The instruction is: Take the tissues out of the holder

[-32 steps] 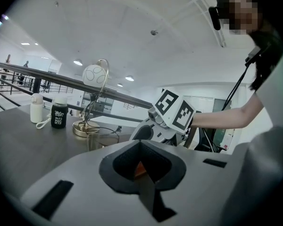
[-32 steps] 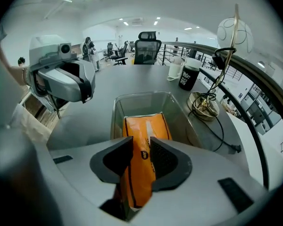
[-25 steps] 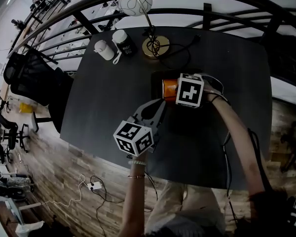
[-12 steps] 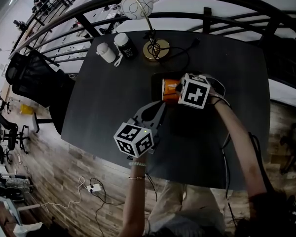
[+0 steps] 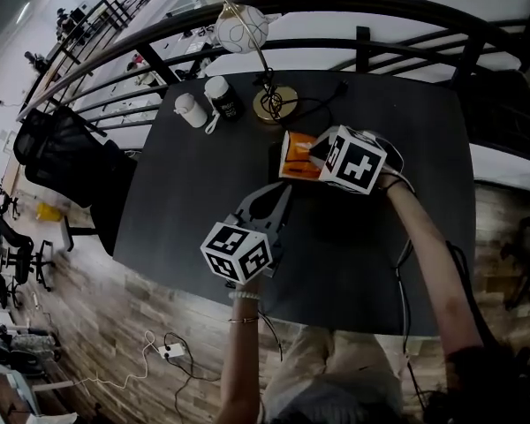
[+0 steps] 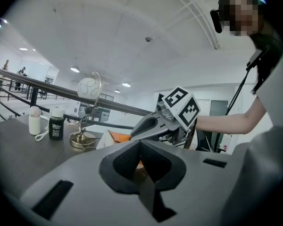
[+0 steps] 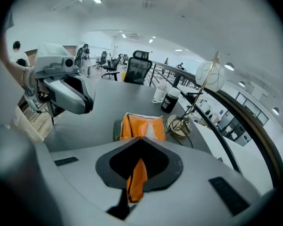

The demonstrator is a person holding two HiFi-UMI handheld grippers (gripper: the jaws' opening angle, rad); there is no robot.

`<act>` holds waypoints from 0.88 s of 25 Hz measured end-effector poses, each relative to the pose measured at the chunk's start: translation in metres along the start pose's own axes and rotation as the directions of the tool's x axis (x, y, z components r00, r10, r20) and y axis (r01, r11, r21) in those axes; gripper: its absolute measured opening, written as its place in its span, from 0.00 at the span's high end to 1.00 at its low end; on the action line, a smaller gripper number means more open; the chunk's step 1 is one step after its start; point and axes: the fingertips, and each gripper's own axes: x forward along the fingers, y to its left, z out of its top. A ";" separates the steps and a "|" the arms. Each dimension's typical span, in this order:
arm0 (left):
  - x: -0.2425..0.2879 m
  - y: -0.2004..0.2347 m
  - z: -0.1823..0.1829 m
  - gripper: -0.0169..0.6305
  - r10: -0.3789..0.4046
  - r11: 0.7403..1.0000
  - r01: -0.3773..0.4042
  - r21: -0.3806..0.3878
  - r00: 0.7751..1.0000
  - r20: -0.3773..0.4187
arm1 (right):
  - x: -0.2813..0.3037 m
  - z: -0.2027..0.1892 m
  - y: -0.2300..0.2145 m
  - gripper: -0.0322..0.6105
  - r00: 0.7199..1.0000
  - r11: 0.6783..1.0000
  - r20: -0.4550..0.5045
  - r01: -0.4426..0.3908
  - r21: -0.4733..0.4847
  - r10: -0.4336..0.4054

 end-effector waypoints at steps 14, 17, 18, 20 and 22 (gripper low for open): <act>0.004 -0.041 0.036 0.96 -0.142 0.989 0.138 0.062 0.988 0.064 | -0.092 0.009 -0.007 0.92 0.977 0.980 0.139 0.142 0.139 -0.161; 0.008 -0.055 0.035 0.96 -0.181 0.982 0.177 0.070 0.982 0.057 | -0.110 -0.002 -0.004 0.92 0.970 0.970 0.140 0.173 0.172 -0.198; 0.010 -0.059 0.034 0.96 -0.193 0.979 0.189 0.073 0.980 0.052 | -0.115 -0.007 -0.004 0.92 0.968 0.965 0.142 0.181 0.187 -0.209; 0.017 -0.067 0.031 0.96 -0.217 0.974 0.213 0.077 0.975 0.044 | -0.124 -0.018 -0.005 0.92 0.962 0.956 0.146 0.196 0.220 -0.231; 0.023 -0.075 0.028 0.96 -0.236 0.970 0.232 0.074 0.971 0.039 | -0.132 -0.029 -0.006 0.92 0.958 0.947 0.147 0.207 0.245 -0.248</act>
